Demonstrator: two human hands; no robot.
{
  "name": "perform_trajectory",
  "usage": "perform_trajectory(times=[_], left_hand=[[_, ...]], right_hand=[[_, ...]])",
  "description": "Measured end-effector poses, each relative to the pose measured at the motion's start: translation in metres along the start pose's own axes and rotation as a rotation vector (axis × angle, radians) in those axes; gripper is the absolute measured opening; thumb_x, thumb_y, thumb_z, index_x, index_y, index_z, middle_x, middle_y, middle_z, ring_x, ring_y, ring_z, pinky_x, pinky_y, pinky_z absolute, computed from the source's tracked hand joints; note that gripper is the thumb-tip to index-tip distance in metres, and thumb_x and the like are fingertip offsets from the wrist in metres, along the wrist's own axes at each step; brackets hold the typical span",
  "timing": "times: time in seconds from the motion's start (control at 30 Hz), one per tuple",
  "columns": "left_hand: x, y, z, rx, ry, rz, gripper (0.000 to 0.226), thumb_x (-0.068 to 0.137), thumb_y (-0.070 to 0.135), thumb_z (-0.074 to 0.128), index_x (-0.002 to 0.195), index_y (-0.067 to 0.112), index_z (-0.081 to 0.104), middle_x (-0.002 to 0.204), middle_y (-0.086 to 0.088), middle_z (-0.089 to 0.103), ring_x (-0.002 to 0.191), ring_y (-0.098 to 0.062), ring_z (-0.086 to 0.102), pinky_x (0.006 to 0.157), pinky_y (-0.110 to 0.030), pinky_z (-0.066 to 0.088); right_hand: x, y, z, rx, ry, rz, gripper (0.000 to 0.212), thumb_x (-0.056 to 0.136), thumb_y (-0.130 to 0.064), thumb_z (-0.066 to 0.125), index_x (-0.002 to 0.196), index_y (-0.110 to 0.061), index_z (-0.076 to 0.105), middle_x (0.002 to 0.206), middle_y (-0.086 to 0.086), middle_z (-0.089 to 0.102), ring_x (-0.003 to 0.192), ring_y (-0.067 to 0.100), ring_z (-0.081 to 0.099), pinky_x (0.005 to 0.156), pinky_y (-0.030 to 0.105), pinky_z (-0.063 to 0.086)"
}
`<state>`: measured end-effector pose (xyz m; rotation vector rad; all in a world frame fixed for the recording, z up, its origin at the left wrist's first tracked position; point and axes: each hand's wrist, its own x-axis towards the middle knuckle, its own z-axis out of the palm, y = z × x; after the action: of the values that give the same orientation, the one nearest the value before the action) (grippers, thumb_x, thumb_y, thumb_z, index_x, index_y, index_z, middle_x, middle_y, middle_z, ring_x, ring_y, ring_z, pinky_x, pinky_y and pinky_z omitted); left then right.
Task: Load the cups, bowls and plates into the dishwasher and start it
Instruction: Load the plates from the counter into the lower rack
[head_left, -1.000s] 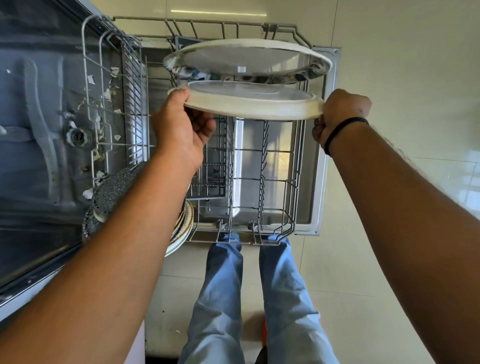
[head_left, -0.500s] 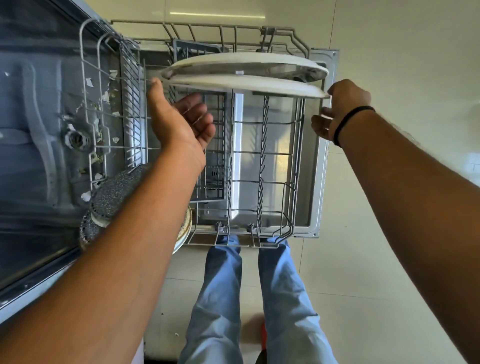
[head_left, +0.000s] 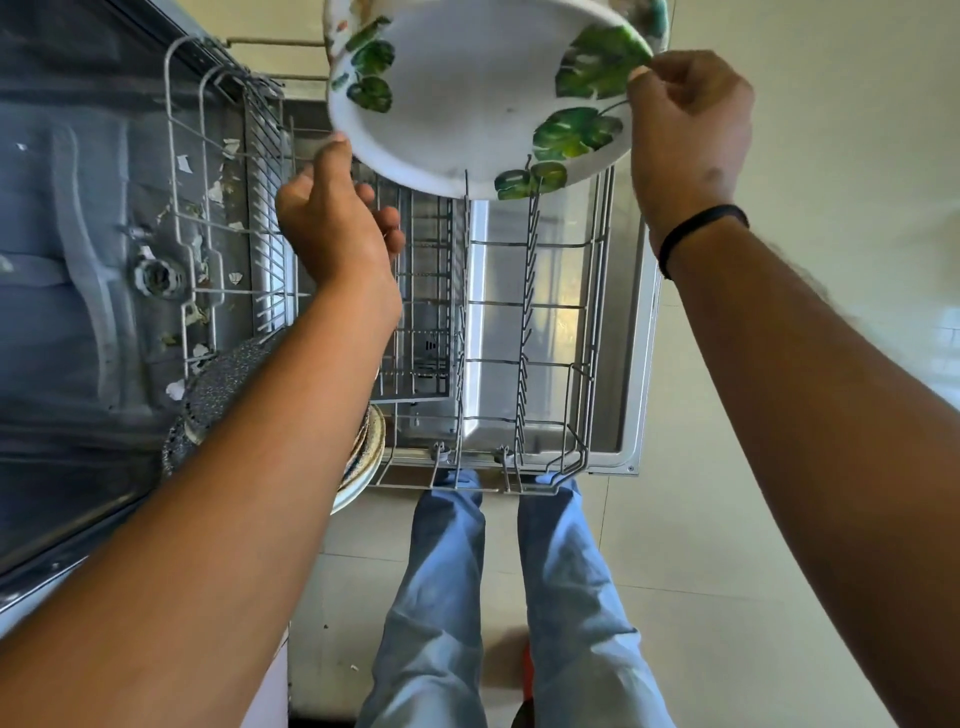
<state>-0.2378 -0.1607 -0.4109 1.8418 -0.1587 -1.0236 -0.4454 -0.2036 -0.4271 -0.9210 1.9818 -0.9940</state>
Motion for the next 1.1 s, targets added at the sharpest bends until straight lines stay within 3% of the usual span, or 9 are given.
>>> perform_trajectory(times=[0.17,0.27,0.33,0.43,0.53,0.67,0.8,0.93,1.1], left_hand=[[0.025,0.016,0.015,0.226,0.067,0.319,0.033,0.079,0.033,0.068,0.106,0.017,0.057,0.108,-0.005,0.063,0.088,-0.021,0.066,0.064,-0.035,0.057],[0.045,0.034,0.028,0.377,-0.014,0.467,0.041,0.093,0.04,0.058,0.128,0.018,0.053,0.134,-0.007,0.053,0.11,-0.011,0.059,0.067,-0.01,0.049],[0.053,0.045,0.036,0.422,-0.092,0.462,0.026,0.105,0.038,0.045,0.116,0.018,0.058,0.113,0.002,0.062,0.092,0.001,0.059,0.065,-0.009,0.045],[0.054,0.048,0.04,0.369,-0.173,0.387,0.037,0.107,0.036,0.043,0.078,0.022,0.061,0.075,0.008,0.062,0.07,-0.005,0.062,0.066,-0.025,0.048],[0.04,0.037,0.034,0.358,-0.153,0.338,0.033,0.103,0.023,0.051,0.071,0.023,0.053,0.057,0.013,0.058,0.05,0.008,0.054,0.055,-0.018,0.041],[0.023,0.001,0.008,0.336,-0.069,0.322,0.031,0.102,0.019,0.049,0.073,0.021,0.058,0.071,0.009,0.057,0.053,0.009,0.05,0.053,-0.015,0.039],[0.013,-0.018,-0.004,0.314,-0.062,0.375,0.023,0.102,0.03,0.052,0.082,0.026,0.063,0.087,0.004,0.065,0.072,0.006,0.057,0.059,-0.01,0.042],[0.016,-0.01,0.002,0.309,-0.014,0.321,0.018,0.093,0.045,0.054,0.098,0.029,0.046,0.108,0.002,0.055,0.092,-0.017,0.059,0.078,-0.048,0.059],[0.017,0.002,0.012,0.269,0.023,0.268,0.035,0.097,0.046,0.051,0.117,0.017,0.047,0.109,0.001,0.055,0.09,-0.013,0.058,0.081,-0.051,0.059]], right_hand=[[0.005,-0.004,0.002,-0.145,-0.005,-0.218,0.052,0.079,-0.014,0.06,0.13,-0.011,0.054,0.123,0.0,0.06,0.104,0.002,0.052,0.081,-0.003,0.034],[0.02,-0.015,0.004,-0.181,-0.123,-0.302,0.059,0.076,-0.003,0.056,0.134,-0.011,0.052,0.121,-0.005,0.06,0.103,-0.005,0.052,0.082,-0.004,0.036],[0.028,-0.02,0.005,-0.204,-0.168,-0.288,0.054,0.078,-0.002,0.054,0.13,-0.013,0.056,0.116,-0.008,0.062,0.099,-0.006,0.055,0.081,0.002,0.045],[0.034,-0.015,0.005,-0.231,-0.151,-0.252,0.037,0.085,-0.013,0.058,0.123,-0.016,0.06,0.114,-0.005,0.066,0.103,0.005,0.06,0.086,0.017,0.053],[0.022,-0.002,0.0,-0.327,-0.087,-0.242,0.021,0.088,-0.016,0.058,0.108,-0.02,0.062,0.111,-0.002,0.065,0.103,0.016,0.06,0.086,0.028,0.053],[-0.028,0.022,-0.013,-0.366,-0.098,-0.287,0.048,0.071,0.005,0.049,0.112,-0.017,0.062,0.119,0.006,0.057,0.103,0.023,0.052,0.076,0.018,0.036],[-0.052,0.028,-0.02,-0.371,-0.09,-0.323,0.066,0.064,0.01,0.045,0.123,-0.015,0.061,0.125,0.004,0.055,0.101,0.014,0.042,0.086,0.021,0.033],[-0.038,0.021,-0.016,-0.34,-0.072,-0.298,0.064,0.064,0.008,0.041,0.119,-0.014,0.065,0.122,0.008,0.058,0.103,0.02,0.051,0.082,0.005,0.032],[-0.026,0.014,-0.013,-0.334,-0.074,-0.312,0.061,0.066,0.003,0.039,0.117,-0.016,0.066,0.122,0.01,0.058,0.107,0.029,0.057,0.087,0.034,0.05]])
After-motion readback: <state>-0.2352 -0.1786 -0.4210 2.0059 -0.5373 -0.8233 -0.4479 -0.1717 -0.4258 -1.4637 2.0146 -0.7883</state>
